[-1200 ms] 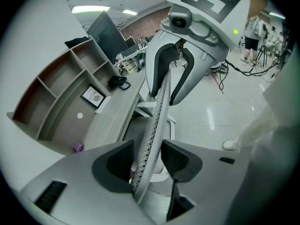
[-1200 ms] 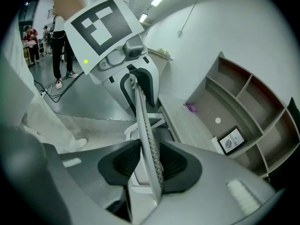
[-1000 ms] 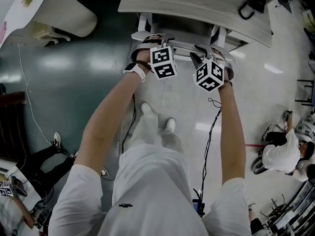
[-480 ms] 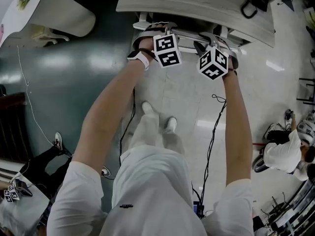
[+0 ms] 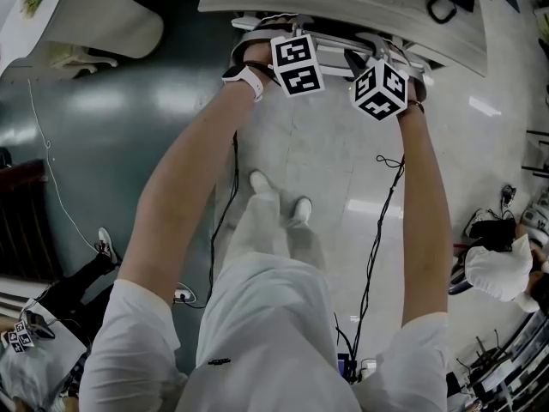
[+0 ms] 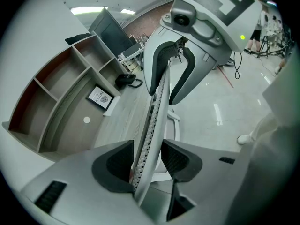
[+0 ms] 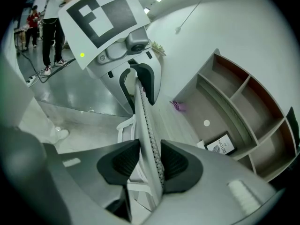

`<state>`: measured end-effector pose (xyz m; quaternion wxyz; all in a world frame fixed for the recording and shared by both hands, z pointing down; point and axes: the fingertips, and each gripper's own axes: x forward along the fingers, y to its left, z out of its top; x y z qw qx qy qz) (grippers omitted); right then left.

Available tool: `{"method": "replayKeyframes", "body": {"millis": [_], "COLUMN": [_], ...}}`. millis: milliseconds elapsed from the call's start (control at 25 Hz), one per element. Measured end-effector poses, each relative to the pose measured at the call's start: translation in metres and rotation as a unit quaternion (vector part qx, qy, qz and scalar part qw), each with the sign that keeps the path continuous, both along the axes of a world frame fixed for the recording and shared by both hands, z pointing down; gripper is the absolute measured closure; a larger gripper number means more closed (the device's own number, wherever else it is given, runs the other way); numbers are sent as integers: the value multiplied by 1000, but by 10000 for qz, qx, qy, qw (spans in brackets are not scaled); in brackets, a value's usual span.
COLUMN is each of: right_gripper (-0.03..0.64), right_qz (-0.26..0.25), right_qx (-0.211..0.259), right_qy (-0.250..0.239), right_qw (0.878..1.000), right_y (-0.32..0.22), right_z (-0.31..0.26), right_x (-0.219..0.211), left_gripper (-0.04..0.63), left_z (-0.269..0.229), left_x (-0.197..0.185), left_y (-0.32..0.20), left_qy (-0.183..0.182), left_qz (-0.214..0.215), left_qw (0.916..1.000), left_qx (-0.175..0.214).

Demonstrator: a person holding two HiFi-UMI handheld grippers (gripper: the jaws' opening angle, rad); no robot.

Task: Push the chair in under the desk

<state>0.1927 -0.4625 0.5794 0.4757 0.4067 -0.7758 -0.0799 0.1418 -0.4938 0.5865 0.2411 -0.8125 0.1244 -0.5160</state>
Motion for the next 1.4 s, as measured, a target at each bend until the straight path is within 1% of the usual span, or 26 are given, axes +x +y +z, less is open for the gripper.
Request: {"method": "replayKeyframes", "body": {"millis": [240,440,520,560,680,720,840,960,1080,1200,1320,1400], "right_gripper": [465,455,445,435,425,425,425,425,425,428,433,448], "right_qz": [20,205,290,300,317,358,534,568,592,541,498,513], "right_qx": [76,-135,-207,-224,-115,-44,107,273,442,580,681,746], "right_qy": [57,78,86,87,79,53,-100,-199,-367,-428,-529,-644], "right_qw": [10000,9997,9993,9993,9994,9993,9985,9978,9966,9959,9950,9938], "right_y": [-1,-3,-4,-4,2,5,12,21,34,51,69,82], "right_z": [-1,1,1,1,-3,-6,-19,-35,-55,-73,-88,-98], "right_x": [1,0,1,1,-1,-1,1,-3,-10,-21,-31,-36], "left_gripper": [410,403,365,359,359,359,359,359,359,361,360,362], "left_z": [-1,1,2,1,-8,-13,-30,-48,-64,-79,-92,-100], "left_x": [0,-2,0,0,-3,-4,-10,-16,-23,-33,-44,-53], "left_y": [-2,-2,0,1,7,9,17,30,44,61,79,95], "left_qy": [37,47,23,66,341,429,643,974,1310,1570,1841,2039], "left_qz": [46,-29,0,16,-41,-60,-54,-189,-416,-611,-795,-937], "left_qw": [9998,9997,9998,9999,9994,9991,9975,9947,9904,9857,9797,9745], "left_qx": [180,221,173,114,-46,0,301,251,156,88,37,-52]}}
